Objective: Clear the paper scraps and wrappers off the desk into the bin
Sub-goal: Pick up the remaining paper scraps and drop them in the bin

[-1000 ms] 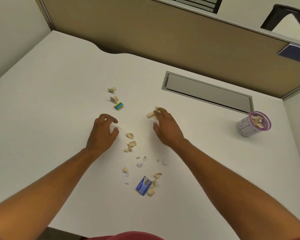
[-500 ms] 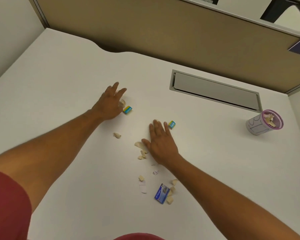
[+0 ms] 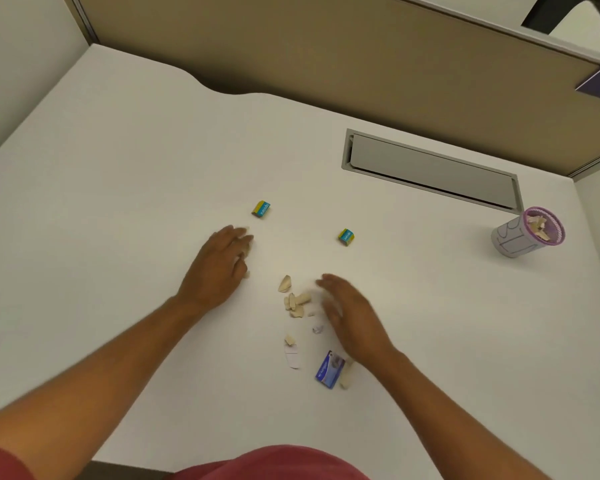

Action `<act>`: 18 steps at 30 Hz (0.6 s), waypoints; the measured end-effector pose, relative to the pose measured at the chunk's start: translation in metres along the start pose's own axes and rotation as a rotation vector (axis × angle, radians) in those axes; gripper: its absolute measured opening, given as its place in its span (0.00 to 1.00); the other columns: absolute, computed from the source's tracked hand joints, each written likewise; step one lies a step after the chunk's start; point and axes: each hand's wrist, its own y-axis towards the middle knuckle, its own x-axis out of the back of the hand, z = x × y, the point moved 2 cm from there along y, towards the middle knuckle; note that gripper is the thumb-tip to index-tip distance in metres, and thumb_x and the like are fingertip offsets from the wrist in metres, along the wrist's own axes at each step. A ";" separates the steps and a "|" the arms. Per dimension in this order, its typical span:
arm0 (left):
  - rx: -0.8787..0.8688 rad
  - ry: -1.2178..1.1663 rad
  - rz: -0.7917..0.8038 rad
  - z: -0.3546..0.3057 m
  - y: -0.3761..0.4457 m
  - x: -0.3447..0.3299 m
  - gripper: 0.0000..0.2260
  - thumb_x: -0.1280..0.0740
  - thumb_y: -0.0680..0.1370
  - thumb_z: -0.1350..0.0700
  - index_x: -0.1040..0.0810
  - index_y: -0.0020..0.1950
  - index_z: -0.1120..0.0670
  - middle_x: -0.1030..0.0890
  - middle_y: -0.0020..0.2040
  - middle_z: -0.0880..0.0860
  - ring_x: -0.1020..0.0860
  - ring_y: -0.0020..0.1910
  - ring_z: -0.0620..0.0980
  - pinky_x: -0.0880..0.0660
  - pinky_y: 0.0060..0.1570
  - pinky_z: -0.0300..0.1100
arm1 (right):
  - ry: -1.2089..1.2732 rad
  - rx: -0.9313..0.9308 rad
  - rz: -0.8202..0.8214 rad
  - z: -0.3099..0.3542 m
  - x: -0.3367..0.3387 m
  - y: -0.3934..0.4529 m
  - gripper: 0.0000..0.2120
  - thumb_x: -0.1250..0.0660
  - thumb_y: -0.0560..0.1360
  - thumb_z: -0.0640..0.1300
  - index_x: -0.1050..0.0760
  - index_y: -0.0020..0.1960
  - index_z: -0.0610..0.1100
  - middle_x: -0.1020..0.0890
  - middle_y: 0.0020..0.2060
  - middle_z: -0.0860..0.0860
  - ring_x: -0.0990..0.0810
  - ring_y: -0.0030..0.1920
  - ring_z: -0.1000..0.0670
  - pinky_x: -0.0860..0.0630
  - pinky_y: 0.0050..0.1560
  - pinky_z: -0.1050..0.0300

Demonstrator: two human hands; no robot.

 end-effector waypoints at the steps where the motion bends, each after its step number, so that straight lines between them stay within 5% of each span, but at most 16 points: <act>1: 0.009 -0.006 -0.026 -0.003 -0.011 -0.002 0.22 0.34 0.80 0.64 0.25 0.75 0.58 0.26 0.77 0.54 0.33 0.79 0.57 0.36 0.79 0.56 | 0.035 -0.060 -0.064 -0.007 0.010 -0.002 0.19 0.34 0.82 0.43 0.25 0.72 0.47 0.25 0.73 0.51 0.27 0.73 0.49 0.32 0.76 0.50; 4: 0.093 0.032 -0.138 -0.010 -0.040 -0.004 0.22 0.30 0.80 0.57 0.25 0.75 0.51 0.27 0.76 0.50 0.32 0.75 0.57 0.30 0.69 0.58 | 0.098 -0.296 -0.124 -0.034 0.031 -0.019 0.26 0.23 0.74 0.48 0.24 0.70 0.48 0.23 0.66 0.52 0.23 0.64 0.47 0.25 0.68 0.48; 7: 0.239 0.097 -0.120 -0.008 -0.054 -0.005 0.28 0.30 0.80 0.52 0.32 0.79 0.48 0.37 0.81 0.52 0.36 0.72 0.61 0.30 0.66 0.59 | 0.065 -0.472 -0.039 -0.055 0.034 -0.040 0.36 0.21 0.70 0.55 0.29 0.75 0.51 0.30 0.68 0.52 0.28 0.66 0.45 0.27 0.66 0.49; 11: 0.294 0.001 0.018 -0.009 -0.048 -0.009 0.36 0.31 0.79 0.58 0.43 0.84 0.52 0.39 0.81 0.56 0.36 0.73 0.62 0.28 0.66 0.54 | 0.149 -0.493 -0.098 -0.051 0.022 -0.041 0.31 0.24 0.76 0.47 0.30 0.76 0.45 0.31 0.64 0.47 0.24 0.60 0.43 0.25 0.63 0.51; 14: 0.256 -0.117 0.047 -0.019 -0.035 -0.012 0.33 0.32 0.77 0.63 0.37 0.82 0.52 0.34 0.75 0.52 0.27 0.68 0.57 0.27 0.58 0.44 | 0.234 -0.467 -0.152 -0.027 0.012 -0.026 0.25 0.26 0.76 0.39 0.26 0.72 0.43 0.28 0.60 0.46 0.21 0.54 0.46 0.31 0.52 0.63; 18: 0.204 -0.204 0.152 -0.039 -0.026 -0.027 0.29 0.32 0.76 0.66 0.28 0.77 0.53 0.30 0.72 0.51 0.25 0.57 0.52 0.28 0.56 0.40 | 0.309 -0.403 -0.106 0.006 -0.005 -0.005 0.20 0.28 0.76 0.37 0.23 0.68 0.44 0.26 0.60 0.44 0.20 0.56 0.45 0.30 0.56 0.62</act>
